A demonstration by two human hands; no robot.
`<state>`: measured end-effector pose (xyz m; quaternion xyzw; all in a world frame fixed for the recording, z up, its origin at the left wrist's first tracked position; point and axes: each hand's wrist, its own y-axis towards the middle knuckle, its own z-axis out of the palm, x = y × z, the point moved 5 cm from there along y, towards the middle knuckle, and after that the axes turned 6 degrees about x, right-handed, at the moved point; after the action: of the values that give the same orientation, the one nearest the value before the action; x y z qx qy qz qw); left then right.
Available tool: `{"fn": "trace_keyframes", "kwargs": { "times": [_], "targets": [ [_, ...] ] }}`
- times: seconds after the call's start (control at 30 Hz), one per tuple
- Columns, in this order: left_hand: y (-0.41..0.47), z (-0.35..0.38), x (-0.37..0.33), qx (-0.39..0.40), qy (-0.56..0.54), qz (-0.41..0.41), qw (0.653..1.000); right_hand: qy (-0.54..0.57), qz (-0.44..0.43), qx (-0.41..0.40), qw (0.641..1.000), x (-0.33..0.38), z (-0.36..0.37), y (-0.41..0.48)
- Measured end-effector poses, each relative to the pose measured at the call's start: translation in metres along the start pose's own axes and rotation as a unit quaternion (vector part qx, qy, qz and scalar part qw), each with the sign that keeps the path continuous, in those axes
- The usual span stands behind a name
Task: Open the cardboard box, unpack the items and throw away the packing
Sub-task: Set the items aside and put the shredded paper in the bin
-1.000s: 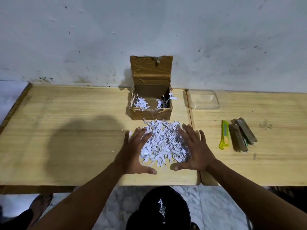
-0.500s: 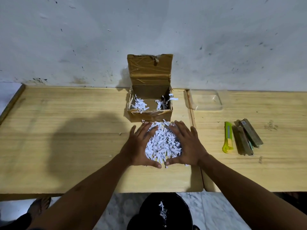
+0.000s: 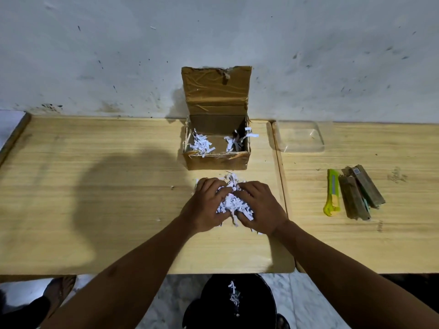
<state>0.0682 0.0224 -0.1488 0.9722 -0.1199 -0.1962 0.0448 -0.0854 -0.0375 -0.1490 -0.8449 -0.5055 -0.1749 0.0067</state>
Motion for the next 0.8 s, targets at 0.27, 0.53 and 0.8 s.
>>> {"fn": "trace_keyframes", "kwargs": {
  "times": [0.27, 0.53, 0.8],
  "targets": [
    [-0.001, -0.007, -0.015, -0.022, -0.026, -0.012, 0.999, 0.017, 0.012, -0.051, 0.999, 0.013, -0.011, -0.006],
    [-0.028, -0.010, -0.054, 0.003, -0.108, -0.105, 0.989, 0.049, 0.071, -0.001, 0.996, 0.042, -0.016, -0.045],
    [-0.117, 0.017, -0.129, 0.077, -0.166, -0.167, 0.969, 0.127, 0.124, 0.046, 0.983, 0.109, -0.015, -0.149]
  ]
}}
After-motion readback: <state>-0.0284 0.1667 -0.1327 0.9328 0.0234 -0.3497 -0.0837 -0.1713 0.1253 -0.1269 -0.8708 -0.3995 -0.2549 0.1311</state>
